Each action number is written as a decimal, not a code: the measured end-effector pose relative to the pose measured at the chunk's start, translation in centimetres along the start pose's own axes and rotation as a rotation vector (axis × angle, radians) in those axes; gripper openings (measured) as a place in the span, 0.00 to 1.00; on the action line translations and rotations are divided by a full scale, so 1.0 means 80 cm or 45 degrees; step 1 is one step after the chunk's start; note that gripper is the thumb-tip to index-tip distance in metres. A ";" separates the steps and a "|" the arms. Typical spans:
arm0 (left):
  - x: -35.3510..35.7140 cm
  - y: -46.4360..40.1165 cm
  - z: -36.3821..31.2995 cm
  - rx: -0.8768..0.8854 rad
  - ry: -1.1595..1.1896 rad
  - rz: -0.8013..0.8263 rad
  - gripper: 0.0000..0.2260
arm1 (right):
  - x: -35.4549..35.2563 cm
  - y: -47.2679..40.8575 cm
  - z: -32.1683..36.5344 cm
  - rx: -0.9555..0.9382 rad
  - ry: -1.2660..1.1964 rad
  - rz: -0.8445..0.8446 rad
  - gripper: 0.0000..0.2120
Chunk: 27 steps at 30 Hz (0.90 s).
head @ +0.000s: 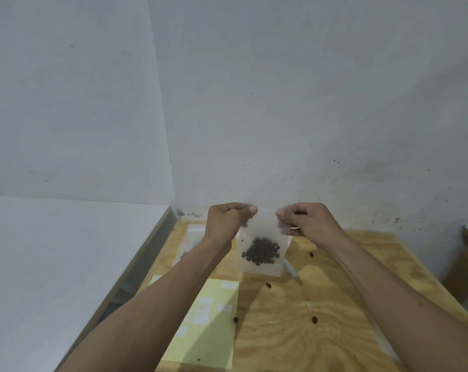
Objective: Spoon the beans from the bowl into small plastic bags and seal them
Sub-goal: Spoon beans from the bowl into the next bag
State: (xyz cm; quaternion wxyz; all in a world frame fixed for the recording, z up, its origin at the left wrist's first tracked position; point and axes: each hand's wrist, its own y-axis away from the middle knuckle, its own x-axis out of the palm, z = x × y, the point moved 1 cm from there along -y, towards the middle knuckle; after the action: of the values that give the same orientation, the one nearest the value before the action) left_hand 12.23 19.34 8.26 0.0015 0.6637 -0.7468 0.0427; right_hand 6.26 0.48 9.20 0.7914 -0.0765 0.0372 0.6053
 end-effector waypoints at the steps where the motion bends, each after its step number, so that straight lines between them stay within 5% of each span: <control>1: -0.003 -0.001 -0.001 -0.002 0.005 0.001 0.05 | 0.002 0.001 -0.001 0.009 -0.053 -0.008 0.07; 5: -0.008 -0.002 -0.002 -0.010 0.015 0.010 0.05 | 0.013 -0.004 -0.004 -0.013 -0.059 -0.150 0.05; 9: -0.021 -0.008 -0.006 -0.038 0.075 0.009 0.07 | 0.022 -0.005 -0.008 0.051 -0.176 -0.018 0.15; 13: -0.040 -0.017 -0.012 -0.048 0.116 0.002 0.05 | 0.037 0.007 -0.021 0.131 -0.017 0.183 0.07; 18: -0.072 -0.021 -0.001 -0.196 -0.065 0.099 0.17 | 0.060 -0.001 -0.023 0.190 -0.130 0.026 0.02; 21: -0.100 -0.022 0.008 -0.280 -0.171 0.122 0.04 | 0.080 -0.013 -0.025 0.286 -0.196 -0.036 0.10; 27: -0.144 -0.024 0.017 -0.325 -0.197 -0.100 0.06 | 0.131 -0.024 -0.030 0.375 0.054 0.106 0.09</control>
State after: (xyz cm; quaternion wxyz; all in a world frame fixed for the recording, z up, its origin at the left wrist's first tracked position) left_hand 15.57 30.44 6.33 0.0302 0.6881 -0.7175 -0.1038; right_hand 10.95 9.57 5.39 0.7674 0.0292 0.1455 0.6238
